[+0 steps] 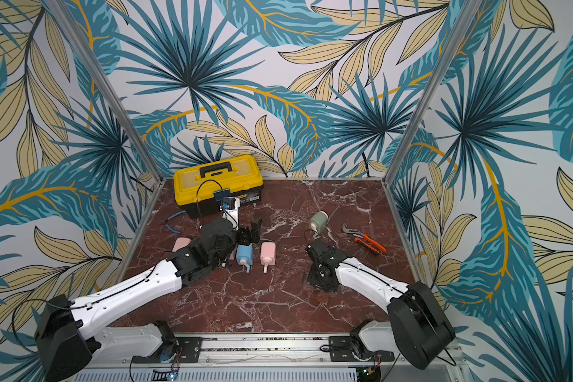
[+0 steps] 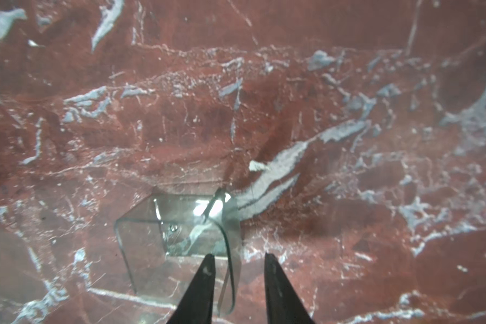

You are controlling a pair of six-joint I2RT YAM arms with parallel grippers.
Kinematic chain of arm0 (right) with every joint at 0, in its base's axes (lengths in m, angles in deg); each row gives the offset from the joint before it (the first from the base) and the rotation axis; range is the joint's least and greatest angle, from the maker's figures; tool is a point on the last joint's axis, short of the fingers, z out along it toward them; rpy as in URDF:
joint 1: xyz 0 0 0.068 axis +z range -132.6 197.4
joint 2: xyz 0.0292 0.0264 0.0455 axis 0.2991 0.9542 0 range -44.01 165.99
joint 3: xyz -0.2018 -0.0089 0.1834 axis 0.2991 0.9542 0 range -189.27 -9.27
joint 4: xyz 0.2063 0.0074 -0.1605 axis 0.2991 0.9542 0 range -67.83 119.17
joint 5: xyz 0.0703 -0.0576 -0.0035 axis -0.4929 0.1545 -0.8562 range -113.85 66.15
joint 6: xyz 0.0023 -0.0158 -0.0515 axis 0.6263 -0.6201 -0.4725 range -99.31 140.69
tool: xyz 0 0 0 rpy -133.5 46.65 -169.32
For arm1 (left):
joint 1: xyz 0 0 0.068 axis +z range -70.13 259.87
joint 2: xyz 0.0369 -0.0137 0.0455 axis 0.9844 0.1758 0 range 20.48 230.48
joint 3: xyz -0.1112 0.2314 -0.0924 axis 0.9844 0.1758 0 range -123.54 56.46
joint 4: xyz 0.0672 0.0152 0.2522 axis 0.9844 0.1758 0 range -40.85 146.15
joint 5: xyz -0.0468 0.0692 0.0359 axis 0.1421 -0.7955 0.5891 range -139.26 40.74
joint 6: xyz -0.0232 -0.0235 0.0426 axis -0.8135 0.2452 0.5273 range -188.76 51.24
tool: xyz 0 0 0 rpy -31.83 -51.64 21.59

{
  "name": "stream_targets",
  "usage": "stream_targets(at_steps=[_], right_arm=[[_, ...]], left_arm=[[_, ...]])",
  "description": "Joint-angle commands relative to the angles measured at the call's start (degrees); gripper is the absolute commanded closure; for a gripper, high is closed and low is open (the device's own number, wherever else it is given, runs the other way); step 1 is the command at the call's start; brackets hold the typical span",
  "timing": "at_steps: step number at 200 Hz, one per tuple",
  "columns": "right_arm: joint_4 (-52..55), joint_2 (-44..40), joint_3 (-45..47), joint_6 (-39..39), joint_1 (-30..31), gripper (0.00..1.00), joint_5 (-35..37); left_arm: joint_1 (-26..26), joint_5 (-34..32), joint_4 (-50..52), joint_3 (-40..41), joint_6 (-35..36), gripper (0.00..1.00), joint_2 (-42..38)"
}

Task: Put the tray back into the pencil sharpener
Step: Adjust the container at the center of the board.

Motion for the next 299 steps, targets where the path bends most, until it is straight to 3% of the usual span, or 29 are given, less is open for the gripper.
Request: stream_targets(at_steps=[1, 73, 153, 204, 246, 299], right_arm=[[-0.4, 1.6, -1.7, -0.2, 0.1, 0.75, 3.2], [4.6, 5.2, -4.8, -7.8, -0.1, 0.96, 7.8], [10.2, 8.0, -8.2, -21.5, -0.3, 0.99, 10.3], [7.3, 9.6, -8.1, -21.7, -0.6, 0.88, 7.1], [10.0, 0.0, -10.3, -18.8, -2.6, 0.55, 7.8], [14.1, -17.2, -12.1, -14.0, -12.5, 0.52, 12.8]], left_arm=[[0.2, 0.3, -0.5, -1.6, 0.7, 0.00, 0.5], [0.3, 1.1, -0.5, -2.1, 0.3, 0.00, 1.7], [0.4, 4.9, -0.4, -5.0, 3.7, 0.00, 6.3], [0.4, 8.7, -0.4, -9.5, 4.4, 0.00, 12.2], [0.5, 13.4, -0.3, -13.8, 7.0, 0.00, 17.2], [0.2, 24.3, -0.3, -23.6, 11.9, 0.00, 29.2]])
